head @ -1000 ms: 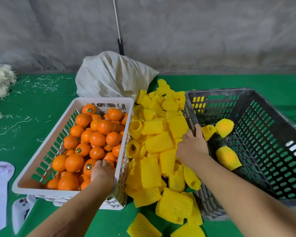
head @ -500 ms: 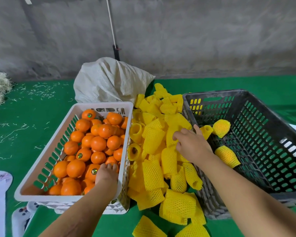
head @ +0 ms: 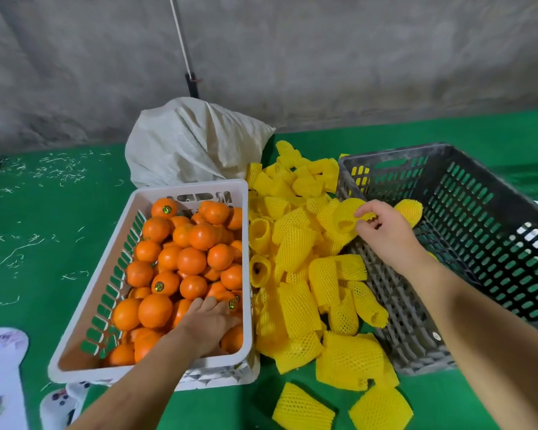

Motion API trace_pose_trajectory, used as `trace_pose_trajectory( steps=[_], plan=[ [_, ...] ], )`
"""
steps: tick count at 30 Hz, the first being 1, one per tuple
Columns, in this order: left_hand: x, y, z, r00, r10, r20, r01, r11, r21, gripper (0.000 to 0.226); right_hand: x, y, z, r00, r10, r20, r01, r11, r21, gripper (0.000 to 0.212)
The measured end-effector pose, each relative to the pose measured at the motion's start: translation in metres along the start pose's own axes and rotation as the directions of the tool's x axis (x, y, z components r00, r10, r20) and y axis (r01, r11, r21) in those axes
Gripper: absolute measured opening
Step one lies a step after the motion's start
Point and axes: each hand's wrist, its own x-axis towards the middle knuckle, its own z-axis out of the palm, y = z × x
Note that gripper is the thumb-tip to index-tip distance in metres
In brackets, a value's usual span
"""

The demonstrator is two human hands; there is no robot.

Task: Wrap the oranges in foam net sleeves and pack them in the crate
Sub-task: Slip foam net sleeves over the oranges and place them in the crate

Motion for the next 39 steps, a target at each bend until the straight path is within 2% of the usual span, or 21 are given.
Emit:
trace_pose_trajectory(
  steps=[2,4,5,6,7,8,9,10,11,13,15,17,20,24,26,27,30,32,35,37,39],
  plan=[
    [-0.002,-0.003,0.001,0.996,-0.051,-0.069,0.048,0.998,-0.042,0.061,-0.002,-0.002,0.001,1.000,-0.008,0.015,0.008,1.000,-0.012,0.019],
    [-0.013,-0.009,-0.004,0.969,-0.197,-0.149,0.155,0.954,-0.257,0.072,-0.005,-0.004,0.003,0.999,-0.037,0.028,0.038,0.999,-0.038,0.018],
    [-0.022,-0.013,-0.009,0.942,-0.292,-0.163,0.189,0.867,-0.462,0.074,-0.005,-0.005,0.005,0.998,-0.056,0.037,0.058,0.997,-0.049,0.016],
    [-0.031,-0.016,-0.012,0.903,-0.388,-0.187,0.163,0.710,-0.685,0.068,-0.007,-0.006,0.005,0.996,-0.077,0.045,0.080,0.995,-0.066,0.014],
    [-0.040,-0.017,-0.016,0.845,-0.491,-0.211,0.090,0.520,-0.849,0.052,-0.007,-0.007,0.006,0.994,-0.095,0.048,0.099,0.991,-0.090,0.013],
    [-0.046,-0.015,-0.021,0.768,-0.601,-0.221,0.004,0.350,-0.937,0.032,-0.008,-0.008,0.007,0.993,-0.108,0.045,0.112,0.987,-0.117,0.013],
    [-0.050,-0.011,-0.028,0.690,-0.691,-0.214,-0.076,0.224,-0.972,0.016,-0.008,-0.008,0.007,0.993,-0.113,0.041,0.118,0.984,-0.136,0.015],
    [-0.052,-0.003,-0.038,0.630,-0.746,-0.214,-0.160,0.145,-0.976,0.007,-0.008,-0.009,0.008,0.992,-0.119,0.039,0.124,0.982,-0.146,0.018],
    [-0.054,0.008,-0.052,0.600,-0.770,-0.216,-0.240,0.085,-0.967,0.007,-0.008,-0.011,0.008,0.991,-0.126,0.044,0.131,0.981,-0.146,0.019],
    [-0.051,0.034,-0.077,0.634,-0.739,-0.227,-0.373,-0.036,-0.927,0.014,-0.013,-0.017,0.009,0.988,-0.136,0.068,0.143,0.981,-0.129,0.022],
    [-0.042,0.060,-0.090,0.709,-0.649,-0.277,-0.462,-0.130,-0.877,0.048,-0.022,-0.024,0.014,0.992,-0.094,0.089,0.099,0.994,-0.055,0.023],
    [-0.033,0.081,-0.098,0.785,-0.520,-0.337,-0.474,-0.154,-0.867,0.058,-0.038,-0.034,0.028,0.993,-0.004,0.114,-0.006,0.996,0.088,0.027],
    [-0.021,0.094,-0.096,0.871,-0.321,-0.372,-0.435,-0.151,-0.888,0.043,-0.065,-0.056,0.054,0.986,0.017,0.167,-0.062,0.962,0.265,0.043],
    [-0.015,0.086,-0.078,0.922,-0.223,-0.318,-0.381,-0.362,-0.851,0.053,-0.081,-0.068,0.079,0.973,0.061,0.224,-0.146,0.911,0.387,0.050],
    [-0.017,0.080,-0.074,0.926,-0.213,-0.311,-0.375,-0.431,-0.821,0.061,-0.083,-0.069,0.087,0.966,0.120,0.229,-0.207,0.888,0.411,0.046],
    [-0.017,0.078,-0.074,0.928,-0.211,-0.308,-0.371,-0.434,-0.821,0.065,-0.083,-0.071,0.090,0.968,0.124,0.218,-0.204,0.894,0.399,0.043],
    [-0.015,0.080,-0.073,0.933,-0.167,-0.320,-0.359,-0.354,-0.863,0.062,-0.083,-0.075,0.096,0.984,0.039,0.172,-0.099,0.930,0.353,0.036],
    [-0.013,0.083,-0.074,0.931,-0.171,-0.322,-0.362,-0.328,-0.873,0.063,-0.080,-0.076,0.097,0.985,0.023,0.169,-0.084,0.929,0.361,0.036],
    [-0.011,0.083,-0.075,0.917,-0.238,-0.321,-0.390,-0.359,-0.848,0.065,-0.077,-0.075,0.095,0.986,0.059,0.158,-0.114,0.922,0.369,0.042],
    [-0.009,0.083,-0.075,0.903,-0.310,-0.297,-0.403,-0.376,-0.834,0.062,-0.078,-0.076,0.092,0.990,0.071,0.124,-0.113,0.919,0.377,0.032],
    [-0.007,0.087,-0.076,0.879,-0.397,-0.264,-0.409,-0.343,-0.846,0.064,-0.079,-0.079,0.089,0.992,0.073,0.100,-0.107,0.913,0.394,0.017]
  ],
)
